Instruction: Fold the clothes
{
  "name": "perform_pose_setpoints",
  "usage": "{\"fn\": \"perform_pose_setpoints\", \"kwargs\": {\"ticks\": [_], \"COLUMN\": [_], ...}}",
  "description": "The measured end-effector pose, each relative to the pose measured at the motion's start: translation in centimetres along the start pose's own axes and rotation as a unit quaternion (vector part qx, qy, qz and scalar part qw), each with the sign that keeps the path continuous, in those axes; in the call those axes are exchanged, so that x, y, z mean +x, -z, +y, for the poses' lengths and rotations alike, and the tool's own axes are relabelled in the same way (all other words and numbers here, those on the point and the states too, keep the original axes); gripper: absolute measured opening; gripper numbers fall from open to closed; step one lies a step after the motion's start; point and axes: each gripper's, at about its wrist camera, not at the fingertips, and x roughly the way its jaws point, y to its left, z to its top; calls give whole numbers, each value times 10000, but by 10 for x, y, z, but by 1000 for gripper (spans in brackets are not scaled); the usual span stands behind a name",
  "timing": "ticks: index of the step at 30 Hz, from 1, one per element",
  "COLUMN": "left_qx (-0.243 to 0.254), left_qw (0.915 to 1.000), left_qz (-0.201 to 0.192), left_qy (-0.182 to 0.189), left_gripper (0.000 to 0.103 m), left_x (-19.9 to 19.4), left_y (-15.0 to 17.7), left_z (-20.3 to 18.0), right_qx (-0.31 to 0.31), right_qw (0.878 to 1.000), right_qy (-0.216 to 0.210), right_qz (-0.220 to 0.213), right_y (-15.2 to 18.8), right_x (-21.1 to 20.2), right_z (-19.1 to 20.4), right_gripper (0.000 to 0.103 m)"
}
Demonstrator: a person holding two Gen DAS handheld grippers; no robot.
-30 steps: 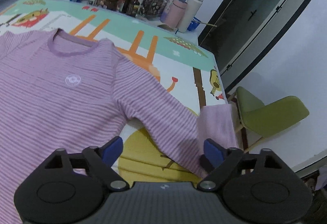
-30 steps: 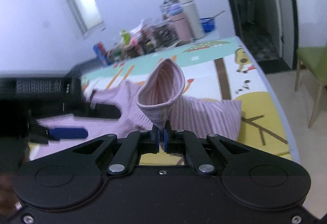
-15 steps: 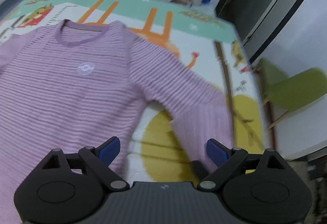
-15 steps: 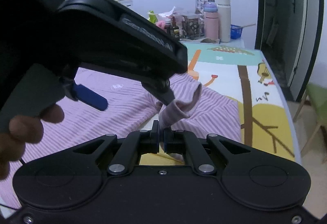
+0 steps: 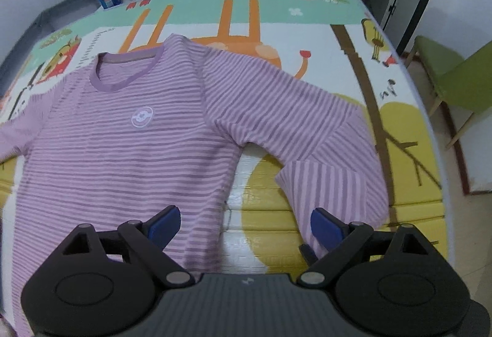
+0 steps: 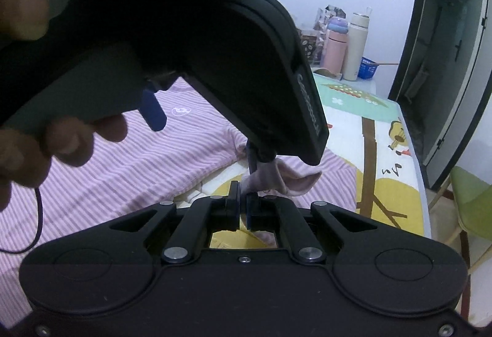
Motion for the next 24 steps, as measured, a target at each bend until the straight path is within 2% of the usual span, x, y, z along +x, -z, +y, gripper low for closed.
{"fn": "perform_pose_setpoints", "kwargs": {"ticks": [1,3,5,6,8,9,14,19,22,24], "left_qx": [-5,-91,-177,-205,-294,-345,-475,-550,-556,-536], "left_qw": [10000,9999,9997,9996,9991,9988,9981,9976,9975,9977], "left_qz": [5,-38,-9,39,67,56,-100,-148,-143,-168], "left_qy": [-20,46,147,211,306,339,369,393,402,385], "left_gripper": [92,77,51,46,26,23,15,14,16,23], "left_x": [0,0,2,3,5,5,0,-3,-4,-6], "left_y": [0,1,1,1,1,2,4,3,4,4], "left_z": [0,3,6,8,11,13,20,27,29,30], "right_qx": [0,0,13,30,72,90,213,278,241,202], "right_qw": [10000,10000,10000,10000,10000,10000,9998,9996,9997,9998], "right_qy": [-3,-10,-9,-4,13,16,47,69,75,75], "right_qz": [4,11,19,20,9,8,39,43,36,32], "right_y": [0,1,1,1,1,1,-2,-4,-5,-5], "right_x": [0,0,0,-1,-1,-1,1,1,0,-1], "right_z": [0,-1,-2,-3,-5,-7,-13,-16,-14,-12], "right_gripper": [3,3,3,3,3,3,3,3,3,3]}}
